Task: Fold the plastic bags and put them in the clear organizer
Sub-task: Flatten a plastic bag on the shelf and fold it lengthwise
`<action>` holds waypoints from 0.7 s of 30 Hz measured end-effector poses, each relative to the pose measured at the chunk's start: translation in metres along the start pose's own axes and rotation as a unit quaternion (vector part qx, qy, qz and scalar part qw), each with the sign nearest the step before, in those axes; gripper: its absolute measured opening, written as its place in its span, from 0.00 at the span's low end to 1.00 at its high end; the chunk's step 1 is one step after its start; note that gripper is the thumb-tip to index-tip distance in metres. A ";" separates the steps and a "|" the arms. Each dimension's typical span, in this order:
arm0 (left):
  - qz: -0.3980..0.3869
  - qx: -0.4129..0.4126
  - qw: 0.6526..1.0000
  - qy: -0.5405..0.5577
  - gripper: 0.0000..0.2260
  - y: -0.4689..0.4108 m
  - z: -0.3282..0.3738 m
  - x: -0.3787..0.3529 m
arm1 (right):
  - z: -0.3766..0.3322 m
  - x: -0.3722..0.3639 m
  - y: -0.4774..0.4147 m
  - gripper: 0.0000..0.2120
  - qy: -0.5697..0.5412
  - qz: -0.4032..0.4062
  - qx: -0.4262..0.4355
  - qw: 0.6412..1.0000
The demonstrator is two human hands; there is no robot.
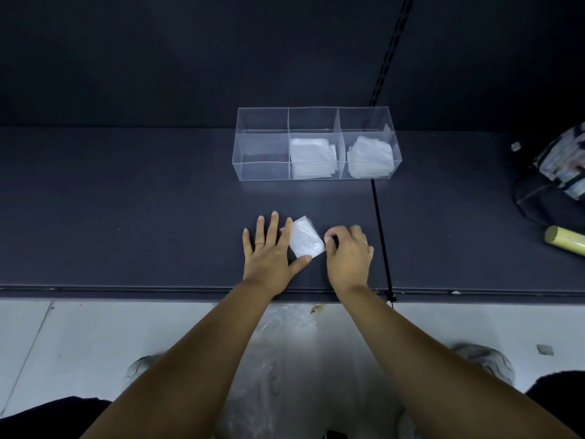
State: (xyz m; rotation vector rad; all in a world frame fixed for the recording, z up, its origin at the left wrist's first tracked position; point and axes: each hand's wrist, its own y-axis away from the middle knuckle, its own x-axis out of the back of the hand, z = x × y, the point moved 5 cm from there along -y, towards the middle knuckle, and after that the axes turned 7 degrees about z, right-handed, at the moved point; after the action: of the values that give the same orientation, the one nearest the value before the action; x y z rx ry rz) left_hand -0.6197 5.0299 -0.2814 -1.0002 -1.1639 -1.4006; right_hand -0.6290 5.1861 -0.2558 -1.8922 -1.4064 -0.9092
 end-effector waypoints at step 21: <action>-0.046 0.135 0.715 0.685 0.10 -0.072 0.025 0.084 | -0.029 0.055 -0.092 0.19 -0.354 -0.215 -0.071 0.908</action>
State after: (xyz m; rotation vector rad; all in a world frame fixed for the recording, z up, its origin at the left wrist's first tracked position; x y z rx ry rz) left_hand -0.7030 5.0399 -0.2055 0.4241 -0.2106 -1.4525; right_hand -0.7116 5.2171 -0.1879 -2.1774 -2.3095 -0.5206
